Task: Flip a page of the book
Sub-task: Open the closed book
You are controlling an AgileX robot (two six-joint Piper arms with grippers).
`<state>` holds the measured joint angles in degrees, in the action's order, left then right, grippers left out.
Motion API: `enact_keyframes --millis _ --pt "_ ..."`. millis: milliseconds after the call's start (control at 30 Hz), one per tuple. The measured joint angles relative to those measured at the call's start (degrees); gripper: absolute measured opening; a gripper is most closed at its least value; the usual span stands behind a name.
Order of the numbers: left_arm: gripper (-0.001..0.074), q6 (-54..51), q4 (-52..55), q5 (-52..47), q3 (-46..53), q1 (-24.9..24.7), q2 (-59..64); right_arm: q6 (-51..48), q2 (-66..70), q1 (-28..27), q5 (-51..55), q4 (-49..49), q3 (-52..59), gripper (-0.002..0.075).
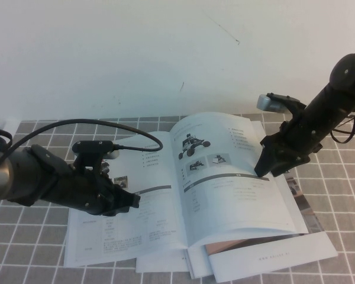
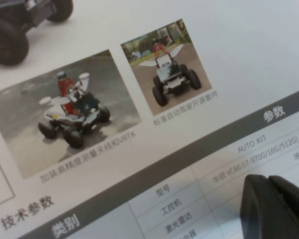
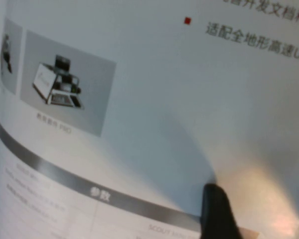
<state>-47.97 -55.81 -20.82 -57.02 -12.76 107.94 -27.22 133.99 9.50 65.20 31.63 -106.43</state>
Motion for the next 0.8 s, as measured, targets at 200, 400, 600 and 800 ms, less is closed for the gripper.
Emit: enact_keyframes --millis 200,400,600,800 --pt "-0.0003 0.0 0.0 -0.13 0.0 0.0 0.0 -0.12 0.0 0.0 0.22 0.26 0.0 0.0375" --pt "-0.0003 0.0 0.0 -0.13 0.0 0.0 0.0 -1.58 0.09 0.0 1.72 2.03 -0.92 0.0375" --pt "-0.0003 0.0 0.0 -0.13 0.0 0.0 0.0 -1.8 0.09 0.0 3.68 3.21 -5.47 0.0375" --pt "-0.0003 0.0 0.0 -0.13 0.0 0.0 0.0 -2.83 0.09 0.0 3.87 8.49 -7.19 0.0375"
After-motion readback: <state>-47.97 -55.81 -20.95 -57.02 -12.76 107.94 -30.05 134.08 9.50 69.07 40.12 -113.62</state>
